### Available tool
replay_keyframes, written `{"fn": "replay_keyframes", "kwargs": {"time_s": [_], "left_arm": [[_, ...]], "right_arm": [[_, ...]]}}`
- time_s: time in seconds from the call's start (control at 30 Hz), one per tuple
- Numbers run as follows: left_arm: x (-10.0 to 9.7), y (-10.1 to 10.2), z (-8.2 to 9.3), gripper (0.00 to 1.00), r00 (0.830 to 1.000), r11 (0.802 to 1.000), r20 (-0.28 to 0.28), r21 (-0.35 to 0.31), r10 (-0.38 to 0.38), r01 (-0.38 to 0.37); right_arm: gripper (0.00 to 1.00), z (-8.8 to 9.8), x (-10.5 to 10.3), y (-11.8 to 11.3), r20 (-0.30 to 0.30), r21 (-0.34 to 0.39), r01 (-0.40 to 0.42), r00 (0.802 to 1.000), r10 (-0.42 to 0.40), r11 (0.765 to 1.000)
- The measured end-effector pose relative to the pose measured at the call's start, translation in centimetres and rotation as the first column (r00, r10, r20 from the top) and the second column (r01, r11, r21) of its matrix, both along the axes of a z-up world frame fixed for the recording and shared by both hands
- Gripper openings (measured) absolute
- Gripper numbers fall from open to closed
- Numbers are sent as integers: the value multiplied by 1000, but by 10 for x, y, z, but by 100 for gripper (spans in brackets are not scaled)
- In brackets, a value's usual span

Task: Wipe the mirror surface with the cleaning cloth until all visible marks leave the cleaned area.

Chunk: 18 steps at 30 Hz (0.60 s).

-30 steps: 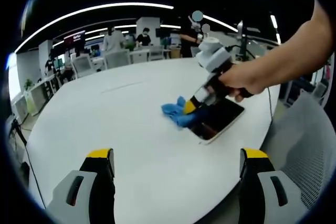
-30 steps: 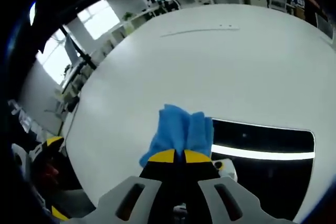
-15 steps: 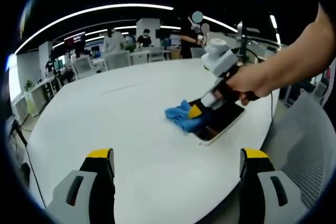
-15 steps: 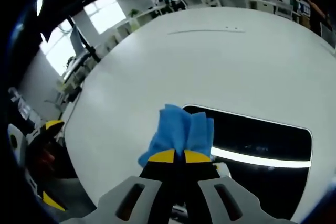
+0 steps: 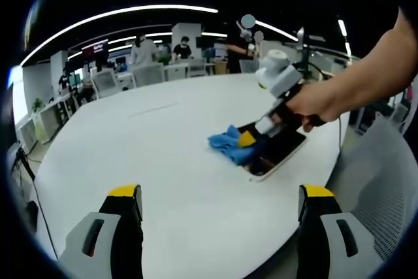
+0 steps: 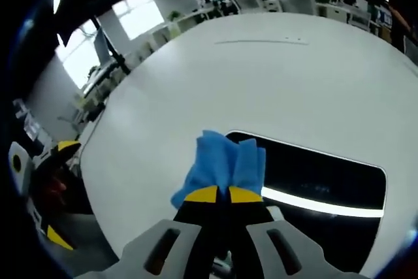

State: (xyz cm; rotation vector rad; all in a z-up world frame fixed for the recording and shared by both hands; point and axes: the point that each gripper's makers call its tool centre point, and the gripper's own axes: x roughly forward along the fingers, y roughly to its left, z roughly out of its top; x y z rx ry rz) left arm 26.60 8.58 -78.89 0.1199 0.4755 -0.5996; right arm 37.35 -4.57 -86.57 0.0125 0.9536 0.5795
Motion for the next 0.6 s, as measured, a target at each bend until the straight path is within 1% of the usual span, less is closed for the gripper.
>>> {"fn": "replay_keyframes", "kwargs": {"time_s": [0.13,0.23,0.33,0.43,0.6], "left_arm": [[0,0,0,99,1000,1000,-2,0,2,-2],[1,1,0,100,1000,1000,-4,-15,9,-9],[0,-1,-1,100,1000,1000,-7,-10,-2,2],[-1,-2,-1,100,1000,1000,-8,-6,-10,9],[-1,-2,-2,100,1000,1000,-12,-4,-10,10]], "right_arm": [[0,0,1,-3,-2,-1,6,1000,-6,1000],[0,0,1,-6,6,-14,3,1000,-2,1000],[0,0,1,-12,5,-14,8,1000,-8,1000],[0,0,2,-21,-4,7,44,999,-44,999],[0,0,2,-31,-9,15,58,998,-58,998]]}}
